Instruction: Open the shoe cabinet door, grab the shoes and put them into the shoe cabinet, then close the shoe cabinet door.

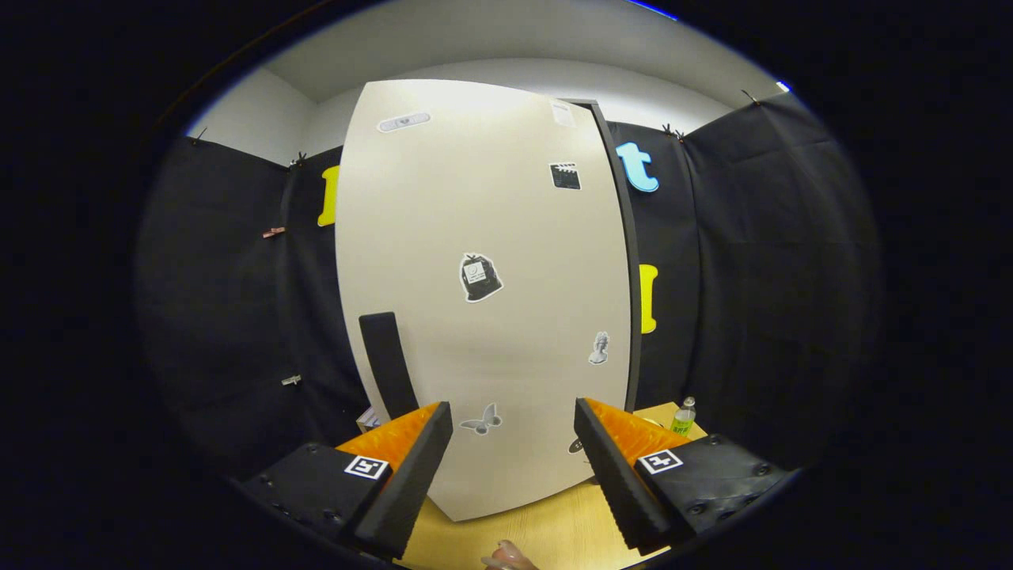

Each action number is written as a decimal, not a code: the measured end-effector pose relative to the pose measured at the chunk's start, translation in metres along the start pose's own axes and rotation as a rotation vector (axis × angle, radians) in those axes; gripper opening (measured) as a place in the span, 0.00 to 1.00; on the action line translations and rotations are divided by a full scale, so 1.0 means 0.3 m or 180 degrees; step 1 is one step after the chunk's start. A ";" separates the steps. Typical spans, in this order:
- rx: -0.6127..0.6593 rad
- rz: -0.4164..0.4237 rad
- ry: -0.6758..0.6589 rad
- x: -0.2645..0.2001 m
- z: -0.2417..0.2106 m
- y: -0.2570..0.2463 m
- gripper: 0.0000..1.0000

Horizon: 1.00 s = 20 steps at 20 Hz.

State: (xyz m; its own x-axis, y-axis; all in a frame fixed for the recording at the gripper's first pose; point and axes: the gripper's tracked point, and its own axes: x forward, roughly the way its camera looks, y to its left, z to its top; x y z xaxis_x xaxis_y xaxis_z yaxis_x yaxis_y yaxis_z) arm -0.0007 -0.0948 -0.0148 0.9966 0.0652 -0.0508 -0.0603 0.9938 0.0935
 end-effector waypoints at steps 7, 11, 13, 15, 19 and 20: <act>-0.0036 0.0048 0.0002 -0.038 -0.009 0.047 0.98; -0.0046 0.0031 -0.0018 -0.054 0.000 0.054 0.98; -0.0050 0.0032 -0.0005 -0.050 -0.001 0.061 0.98; -0.0075 0.0018 0.0024 -0.044 -0.008 0.060 0.98; -0.0072 0.0007 0.0073 -0.026 -0.015 0.057 0.98; -0.0076 0.0003 0.0083 -0.022 -0.016 0.056 0.98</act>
State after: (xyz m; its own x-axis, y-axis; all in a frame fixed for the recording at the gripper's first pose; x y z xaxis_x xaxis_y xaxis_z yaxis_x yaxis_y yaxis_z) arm -0.0084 -0.0781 -0.0177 0.9947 0.0683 -0.0768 -0.0630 0.9956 0.0698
